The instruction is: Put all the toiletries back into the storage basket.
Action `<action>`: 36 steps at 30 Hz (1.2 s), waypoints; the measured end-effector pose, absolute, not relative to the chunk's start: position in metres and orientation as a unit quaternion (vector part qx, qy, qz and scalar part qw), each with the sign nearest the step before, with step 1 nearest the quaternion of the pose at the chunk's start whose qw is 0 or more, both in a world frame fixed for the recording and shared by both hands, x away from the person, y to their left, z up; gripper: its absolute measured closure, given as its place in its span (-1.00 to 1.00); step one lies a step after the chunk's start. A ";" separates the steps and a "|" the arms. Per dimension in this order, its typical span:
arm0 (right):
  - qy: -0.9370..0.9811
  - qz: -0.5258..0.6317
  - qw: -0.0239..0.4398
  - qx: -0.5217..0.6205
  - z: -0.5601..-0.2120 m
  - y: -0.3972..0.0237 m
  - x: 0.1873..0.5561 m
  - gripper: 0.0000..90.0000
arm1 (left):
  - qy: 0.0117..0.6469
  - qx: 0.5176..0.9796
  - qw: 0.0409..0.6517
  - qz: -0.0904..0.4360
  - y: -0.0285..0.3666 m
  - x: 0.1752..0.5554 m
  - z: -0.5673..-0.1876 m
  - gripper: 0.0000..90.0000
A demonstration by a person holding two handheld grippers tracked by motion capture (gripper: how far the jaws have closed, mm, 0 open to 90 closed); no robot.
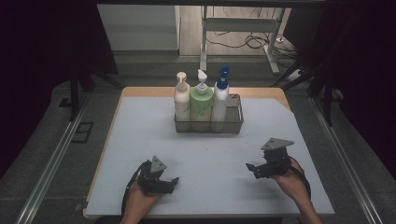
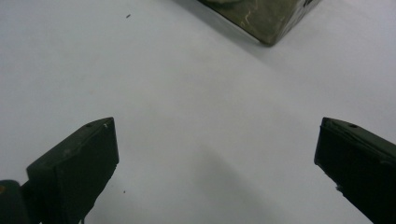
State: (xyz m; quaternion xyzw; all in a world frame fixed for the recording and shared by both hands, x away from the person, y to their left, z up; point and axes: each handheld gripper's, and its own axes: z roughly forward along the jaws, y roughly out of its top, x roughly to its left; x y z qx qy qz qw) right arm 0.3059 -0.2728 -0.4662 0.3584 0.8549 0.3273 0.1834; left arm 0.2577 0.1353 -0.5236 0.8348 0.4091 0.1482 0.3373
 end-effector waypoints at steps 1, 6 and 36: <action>0.855 0.326 0.183 0.359 -0.468 -0.274 0.305 -1.00 | 0.410 0.834 0.338 0.148 0.135 0.258 -0.524 -0.73; 0.853 0.328 0.179 0.365 -0.477 -0.279 0.299 -1.00 | 0.408 0.836 0.336 0.148 0.136 0.258 -0.523 -0.73; 0.844 0.335 0.151 0.391 -0.521 -0.290 0.288 -1.00 | 0.408 0.836 0.336 0.148 0.136 0.258 -0.523 -0.73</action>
